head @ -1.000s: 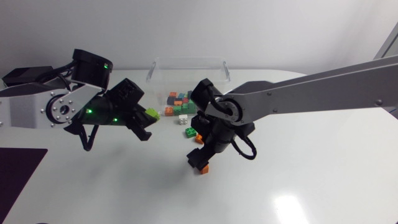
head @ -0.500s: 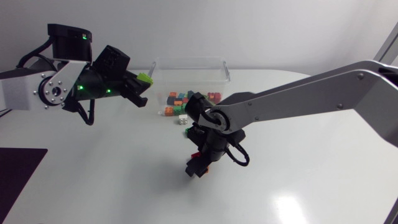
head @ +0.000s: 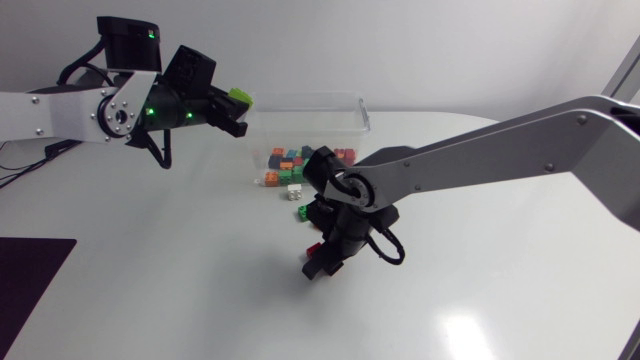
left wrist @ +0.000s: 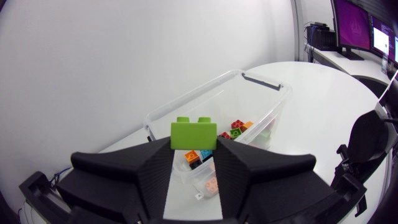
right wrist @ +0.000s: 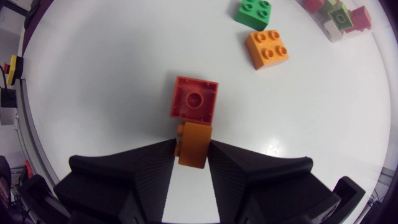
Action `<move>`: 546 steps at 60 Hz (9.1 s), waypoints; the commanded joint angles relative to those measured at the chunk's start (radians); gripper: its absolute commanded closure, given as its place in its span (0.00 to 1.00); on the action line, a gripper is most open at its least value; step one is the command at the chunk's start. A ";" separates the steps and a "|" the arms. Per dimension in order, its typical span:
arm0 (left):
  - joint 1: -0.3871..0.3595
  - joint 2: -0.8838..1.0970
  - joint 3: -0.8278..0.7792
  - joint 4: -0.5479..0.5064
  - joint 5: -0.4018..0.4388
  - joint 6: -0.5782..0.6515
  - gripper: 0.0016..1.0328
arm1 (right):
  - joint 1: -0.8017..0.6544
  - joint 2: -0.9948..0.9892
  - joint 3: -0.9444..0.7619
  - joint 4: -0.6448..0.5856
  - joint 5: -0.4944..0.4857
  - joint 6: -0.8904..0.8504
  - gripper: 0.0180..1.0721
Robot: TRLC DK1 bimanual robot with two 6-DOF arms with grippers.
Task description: Place the duplo bricks in the container
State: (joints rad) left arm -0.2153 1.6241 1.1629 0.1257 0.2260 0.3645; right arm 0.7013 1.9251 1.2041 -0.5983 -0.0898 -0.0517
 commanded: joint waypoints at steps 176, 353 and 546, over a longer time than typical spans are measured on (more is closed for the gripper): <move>-0.421 0.250 0.003 -0.535 0.010 0.059 0.06 | -0.347 -0.244 0.267 0.321 -0.036 -0.053 0.05; 0.042 0.082 0.287 -0.268 0.251 0.083 0.82 | -0.197 0.218 0.190 0.261 -0.110 -0.479 0.14; -0.188 0.484 0.187 -0.371 0.180 0.462 0.05 | -0.361 0.186 0.686 0.404 -0.156 -0.151 0.63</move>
State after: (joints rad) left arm -0.3935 2.0724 1.3342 -0.2687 0.4095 0.8345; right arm 0.3492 2.0663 1.8481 -0.1833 -0.2535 -0.2306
